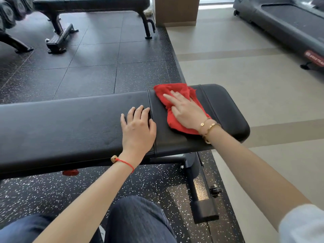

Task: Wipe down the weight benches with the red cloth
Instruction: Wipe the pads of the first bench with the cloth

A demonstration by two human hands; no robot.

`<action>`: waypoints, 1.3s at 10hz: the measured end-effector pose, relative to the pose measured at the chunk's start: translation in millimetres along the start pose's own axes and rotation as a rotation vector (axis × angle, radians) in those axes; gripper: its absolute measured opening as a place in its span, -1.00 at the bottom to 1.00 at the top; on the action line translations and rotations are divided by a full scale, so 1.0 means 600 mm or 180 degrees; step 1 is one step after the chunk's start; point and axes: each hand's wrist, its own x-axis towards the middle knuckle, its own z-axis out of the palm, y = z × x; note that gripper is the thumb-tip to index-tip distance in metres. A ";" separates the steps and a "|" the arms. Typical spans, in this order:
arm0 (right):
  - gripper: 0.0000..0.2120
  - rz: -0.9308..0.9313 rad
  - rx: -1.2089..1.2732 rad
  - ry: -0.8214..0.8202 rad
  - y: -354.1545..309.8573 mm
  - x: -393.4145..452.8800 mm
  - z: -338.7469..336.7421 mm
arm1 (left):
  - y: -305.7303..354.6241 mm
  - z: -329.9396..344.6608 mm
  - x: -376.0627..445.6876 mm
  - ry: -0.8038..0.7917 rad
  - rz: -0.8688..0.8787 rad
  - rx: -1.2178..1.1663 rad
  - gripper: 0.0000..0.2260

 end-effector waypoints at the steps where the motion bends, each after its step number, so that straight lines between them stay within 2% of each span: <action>1: -0.50 0.0828 -0.0052 -0.0079 0.046 0.055 -0.021 | 0.004 0.000 -0.001 -0.0029 -0.0001 0.0032 -0.59; 2: -0.54 0.0856 0.0005 -0.0206 0.023 0.102 -0.021 | 0.011 0.001 0.002 -0.0018 -0.0034 0.0054 -0.60; 3: -0.53 0.0188 -0.0002 -0.0187 -0.038 0.099 0.004 | 0.009 0.001 0.003 0.0050 -0.0051 0.0063 -0.60; 4: -0.50 -0.0305 -0.0288 -0.0083 -0.050 0.046 0.015 | 0.004 0.000 0.003 0.0094 -0.0019 0.0013 -0.61; 5: -0.49 -0.0039 0.0059 0.0043 -0.005 -0.001 0.003 | 0.002 -0.001 0.002 0.0070 -0.0021 -0.0032 -0.61; 7: -0.50 0.1182 -0.0024 0.0005 0.112 0.004 -0.060 | 0.003 -0.005 -0.002 -0.0028 0.0017 -0.0063 -0.60; 8: -0.50 0.1338 0.0079 0.0006 0.123 0.003 -0.067 | 0.003 -0.006 -0.002 -0.0041 0.0005 -0.0072 -0.59; 10: -0.49 0.0997 -0.0216 0.0371 0.105 -0.111 -0.040 | 0.004 -0.002 -0.001 -0.0033 0.0010 -0.0052 -0.59; 11: -0.49 0.1064 -0.0079 0.0119 0.124 -0.101 -0.048 | 0.004 0.000 -0.002 -0.0017 0.0020 -0.0057 -0.60; 13: -0.49 0.1343 0.0120 -0.0056 0.149 -0.038 -0.072 | 0.002 -0.002 -0.002 -0.0040 0.0013 -0.0086 -0.60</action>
